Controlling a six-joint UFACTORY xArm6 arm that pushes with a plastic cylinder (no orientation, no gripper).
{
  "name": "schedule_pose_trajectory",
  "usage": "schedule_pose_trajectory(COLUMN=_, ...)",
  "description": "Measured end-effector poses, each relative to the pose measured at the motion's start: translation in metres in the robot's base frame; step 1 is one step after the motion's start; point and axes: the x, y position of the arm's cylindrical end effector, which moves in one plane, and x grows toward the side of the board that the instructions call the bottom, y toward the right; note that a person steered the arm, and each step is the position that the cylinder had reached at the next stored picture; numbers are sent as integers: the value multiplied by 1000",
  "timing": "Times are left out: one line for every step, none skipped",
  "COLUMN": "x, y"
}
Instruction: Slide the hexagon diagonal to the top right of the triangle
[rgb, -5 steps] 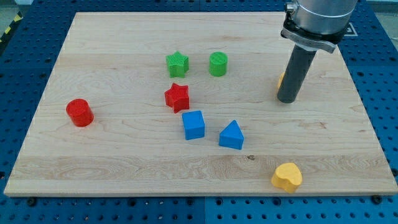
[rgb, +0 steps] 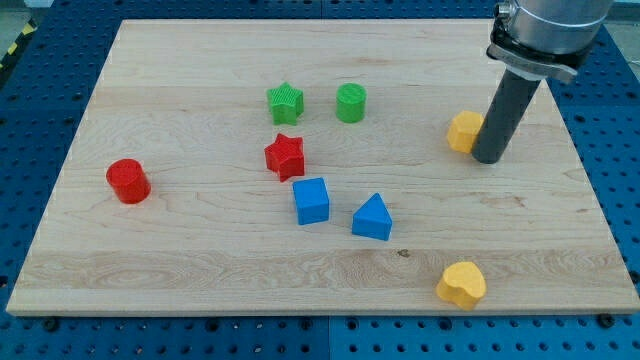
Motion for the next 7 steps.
schedule_pose_trajectory(x=-14, y=-2)
schedule_pose_trajectory(x=-26, y=-2)
schedule_pose_trajectory(x=-27, y=-2)
schedule_pose_trajectory(x=-28, y=-2)
schedule_pose_trajectory(x=-27, y=-2)
schedule_pose_trajectory(x=-13, y=-3)
schedule_pose_trajectory(x=-9, y=-3)
